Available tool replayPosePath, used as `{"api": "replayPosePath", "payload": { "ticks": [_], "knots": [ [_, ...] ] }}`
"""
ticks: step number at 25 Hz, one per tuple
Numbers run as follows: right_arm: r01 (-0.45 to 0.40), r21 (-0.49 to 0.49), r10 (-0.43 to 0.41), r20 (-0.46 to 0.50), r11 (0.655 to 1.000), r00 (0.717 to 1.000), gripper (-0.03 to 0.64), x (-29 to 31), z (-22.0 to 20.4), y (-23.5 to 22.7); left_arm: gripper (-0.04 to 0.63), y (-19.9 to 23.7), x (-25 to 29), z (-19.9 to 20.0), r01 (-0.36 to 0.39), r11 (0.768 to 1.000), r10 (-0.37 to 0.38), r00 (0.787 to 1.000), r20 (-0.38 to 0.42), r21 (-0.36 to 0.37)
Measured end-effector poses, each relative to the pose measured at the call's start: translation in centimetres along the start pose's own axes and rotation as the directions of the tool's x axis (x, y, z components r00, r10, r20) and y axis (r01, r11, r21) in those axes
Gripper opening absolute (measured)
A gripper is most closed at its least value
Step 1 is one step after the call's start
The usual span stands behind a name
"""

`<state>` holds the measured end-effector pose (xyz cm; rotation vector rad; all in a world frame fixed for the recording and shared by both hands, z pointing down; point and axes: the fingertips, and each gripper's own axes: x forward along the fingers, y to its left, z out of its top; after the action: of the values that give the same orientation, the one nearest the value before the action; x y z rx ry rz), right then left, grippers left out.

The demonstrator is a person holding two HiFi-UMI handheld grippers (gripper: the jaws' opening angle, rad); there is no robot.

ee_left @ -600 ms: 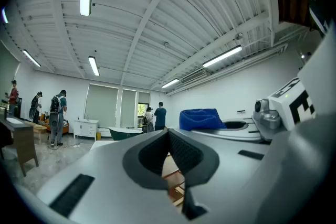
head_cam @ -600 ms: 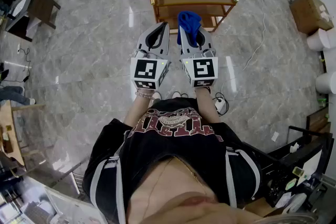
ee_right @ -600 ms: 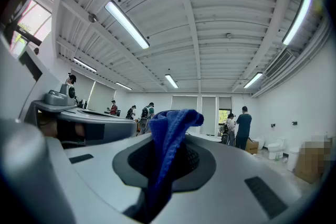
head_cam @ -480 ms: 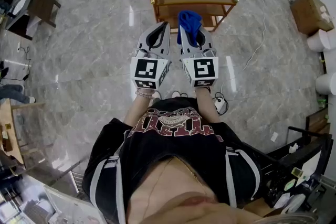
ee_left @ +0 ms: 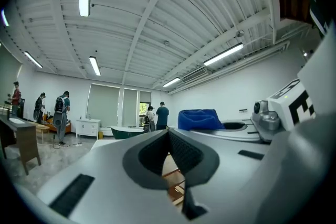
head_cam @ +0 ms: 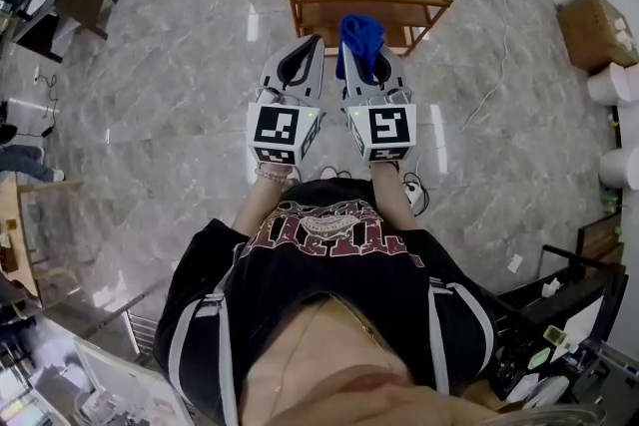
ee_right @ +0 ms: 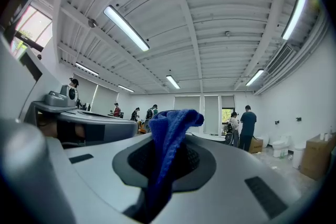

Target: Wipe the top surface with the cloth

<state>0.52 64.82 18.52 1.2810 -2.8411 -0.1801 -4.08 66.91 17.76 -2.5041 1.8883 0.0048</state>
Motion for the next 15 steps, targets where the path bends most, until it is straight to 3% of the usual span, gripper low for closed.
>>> {"api": "replayPosePath", "payload": {
  "ticks": [15],
  "knots": [
    [-0.026,0.040,0.026,-0.017,0.999,1.000,0.055,0.7,-2.3,-1.4,0.048,0.0,1.6,-2.0,-0.035,0.999,0.035,0.999,-0.038,-0.014]
  ]
}}
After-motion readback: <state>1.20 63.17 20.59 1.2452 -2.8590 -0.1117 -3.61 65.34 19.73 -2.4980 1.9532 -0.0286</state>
